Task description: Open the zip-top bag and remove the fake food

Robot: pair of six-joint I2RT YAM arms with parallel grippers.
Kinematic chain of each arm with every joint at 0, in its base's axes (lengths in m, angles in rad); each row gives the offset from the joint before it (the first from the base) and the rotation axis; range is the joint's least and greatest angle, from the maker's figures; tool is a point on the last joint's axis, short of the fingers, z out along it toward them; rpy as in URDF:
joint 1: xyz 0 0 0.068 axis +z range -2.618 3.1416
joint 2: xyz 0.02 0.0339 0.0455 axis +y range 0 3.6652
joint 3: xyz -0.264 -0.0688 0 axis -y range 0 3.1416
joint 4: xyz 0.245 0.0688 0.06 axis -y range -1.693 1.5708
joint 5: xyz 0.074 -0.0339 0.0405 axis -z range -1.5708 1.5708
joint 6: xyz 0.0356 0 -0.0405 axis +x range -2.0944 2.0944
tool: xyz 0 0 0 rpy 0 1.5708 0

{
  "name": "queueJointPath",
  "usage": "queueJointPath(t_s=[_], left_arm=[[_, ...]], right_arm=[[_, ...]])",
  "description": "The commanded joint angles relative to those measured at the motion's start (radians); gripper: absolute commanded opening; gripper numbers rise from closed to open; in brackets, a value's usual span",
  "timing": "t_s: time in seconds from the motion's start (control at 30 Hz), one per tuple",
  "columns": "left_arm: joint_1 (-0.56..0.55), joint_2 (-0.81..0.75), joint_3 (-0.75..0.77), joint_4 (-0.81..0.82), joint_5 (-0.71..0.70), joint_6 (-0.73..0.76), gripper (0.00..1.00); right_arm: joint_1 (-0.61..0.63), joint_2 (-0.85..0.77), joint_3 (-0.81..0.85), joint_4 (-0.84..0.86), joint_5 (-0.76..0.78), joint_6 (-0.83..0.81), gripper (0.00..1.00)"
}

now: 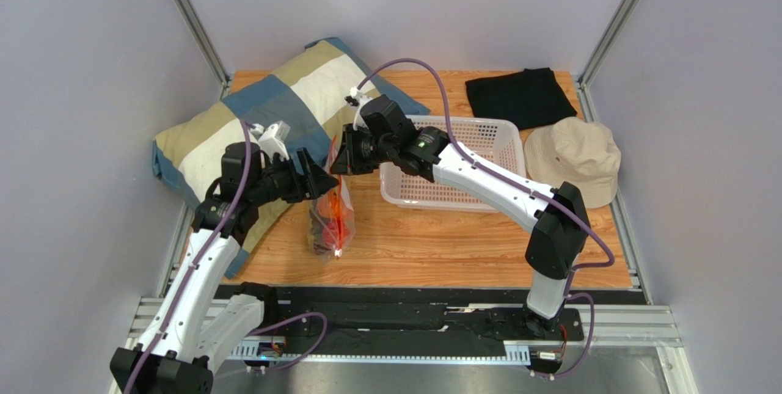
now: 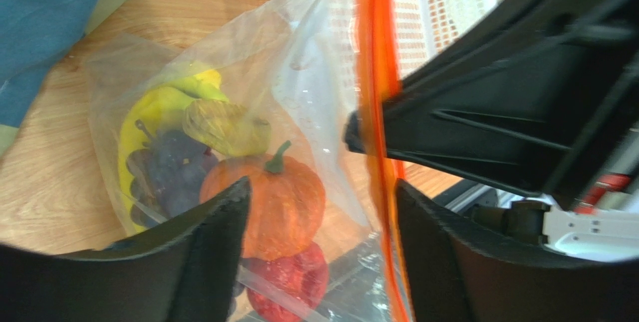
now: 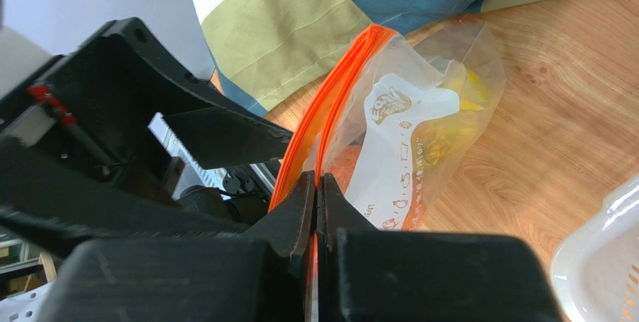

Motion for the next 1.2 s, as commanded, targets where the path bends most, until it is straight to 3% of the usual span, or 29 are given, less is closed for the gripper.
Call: queueJointPath(t_s=[0.0,0.03,0.07,0.17,0.23,0.5,0.73,0.83,0.87,0.93,0.97,1.03,1.17], left_arm=[[-0.008,0.009,-0.005,0.032,-0.063,0.047,0.67],[-0.008,0.011,-0.002,0.027,-0.095,0.054,0.59],[-0.007,0.018,0.002,0.023,-0.105,0.061,0.36],[-0.007,0.043,0.033,-0.009,-0.120,0.090,0.08],[-0.007,0.043,0.059,-0.037,-0.120,0.117,0.00],[-0.008,-0.123,0.062,-0.052,-0.084,0.038,0.00],[-0.008,-0.196,0.045,-0.045,-0.134,-0.018,0.00],[-0.008,-0.147,0.009,0.016,-0.084,-0.049,0.00],[-0.008,-0.137,-0.007,0.070,-0.070,-0.069,0.00],[-0.008,-0.123,-0.041,0.104,-0.042,-0.078,0.00],[-0.008,-0.123,-0.054,0.122,-0.034,-0.078,0.00],[-0.008,-0.135,-0.062,0.141,-0.034,-0.080,0.00],[-0.008,-0.144,-0.061,0.158,-0.024,-0.086,0.00]], right_arm=[[0.007,-0.049,0.060,0.026,-0.009,-0.025,0.00],[0.007,-0.053,0.060,0.019,-0.006,-0.036,0.00],[0.007,-0.053,0.059,0.017,-0.005,-0.042,0.00],[0.005,-0.053,0.062,-0.004,-0.020,-0.088,0.00],[0.002,-0.050,0.065,-0.042,-0.029,-0.125,0.00],[-0.009,0.008,0.108,-0.257,0.142,-0.367,0.00],[-0.007,0.072,0.137,-0.273,0.196,-0.418,0.02],[-0.006,0.108,0.178,-0.320,0.202,-0.395,0.15],[-0.001,0.112,0.226,-0.349,0.216,-0.384,0.31],[0.019,0.088,0.272,-0.447,0.328,-0.376,0.44],[0.042,0.067,0.280,-0.457,0.366,-0.376,0.56],[0.059,-0.001,0.275,-0.457,0.389,-0.334,0.62],[0.114,-0.073,0.239,-0.426,0.400,-0.281,0.59]])
